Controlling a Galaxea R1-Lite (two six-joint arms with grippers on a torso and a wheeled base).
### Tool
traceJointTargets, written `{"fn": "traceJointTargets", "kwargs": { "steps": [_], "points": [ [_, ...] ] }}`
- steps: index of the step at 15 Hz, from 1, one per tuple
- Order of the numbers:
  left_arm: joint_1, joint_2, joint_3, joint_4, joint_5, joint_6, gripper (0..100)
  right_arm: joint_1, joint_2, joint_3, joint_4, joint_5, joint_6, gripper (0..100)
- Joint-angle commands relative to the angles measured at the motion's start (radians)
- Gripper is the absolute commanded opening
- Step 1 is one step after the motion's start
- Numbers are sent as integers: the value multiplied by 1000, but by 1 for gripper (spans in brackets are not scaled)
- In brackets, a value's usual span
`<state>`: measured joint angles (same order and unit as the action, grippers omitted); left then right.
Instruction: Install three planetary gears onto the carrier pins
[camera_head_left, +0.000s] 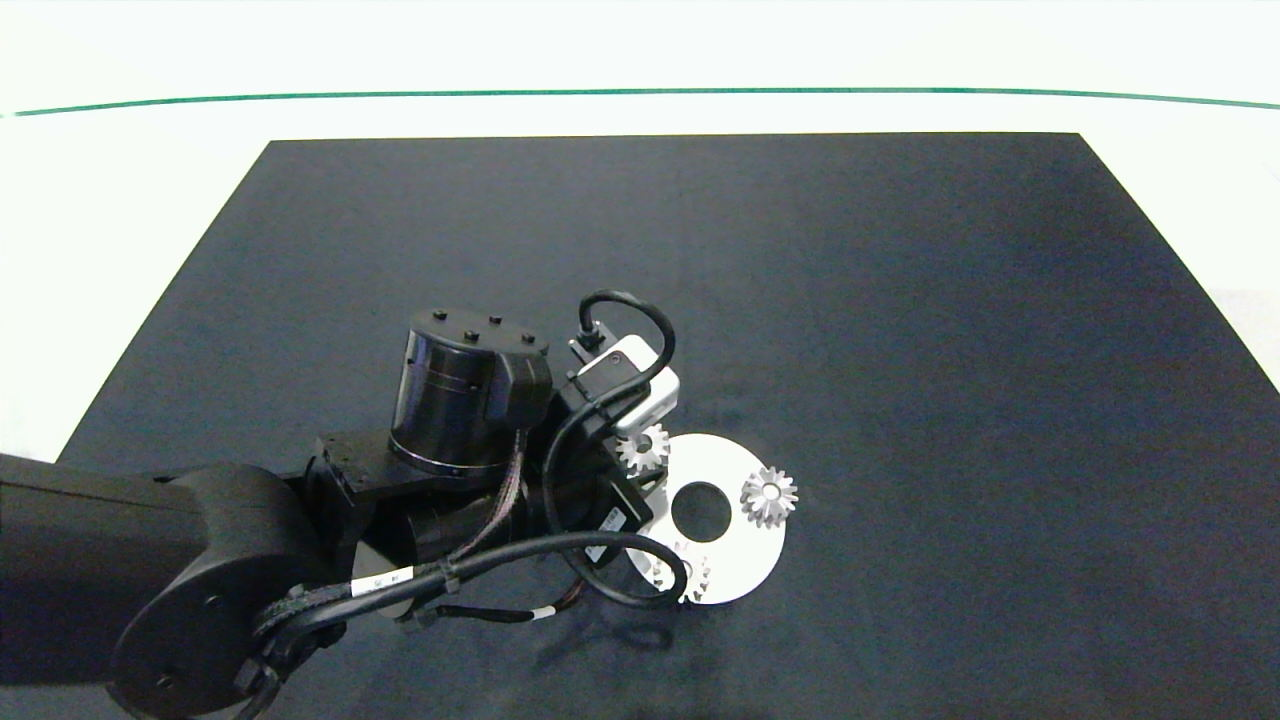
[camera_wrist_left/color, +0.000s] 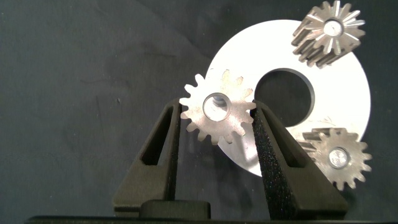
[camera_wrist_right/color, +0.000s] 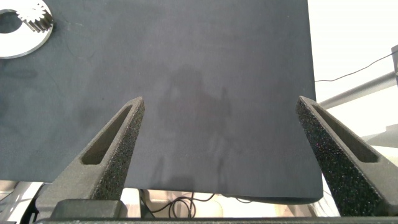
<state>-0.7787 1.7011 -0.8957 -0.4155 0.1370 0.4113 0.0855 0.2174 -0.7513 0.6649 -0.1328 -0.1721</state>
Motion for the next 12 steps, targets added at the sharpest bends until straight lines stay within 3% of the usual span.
{"fn": "traceJointTargets", "kwargs": {
  "steps": [1,12],
  "points": [
    [-2,32,-6,-5,1,3,7,0,-1,0,4,4,-1,100],
    [-5,55,-32,-5,1,1,7,0,-1,0,5,4,-1,100]
  ]
}}
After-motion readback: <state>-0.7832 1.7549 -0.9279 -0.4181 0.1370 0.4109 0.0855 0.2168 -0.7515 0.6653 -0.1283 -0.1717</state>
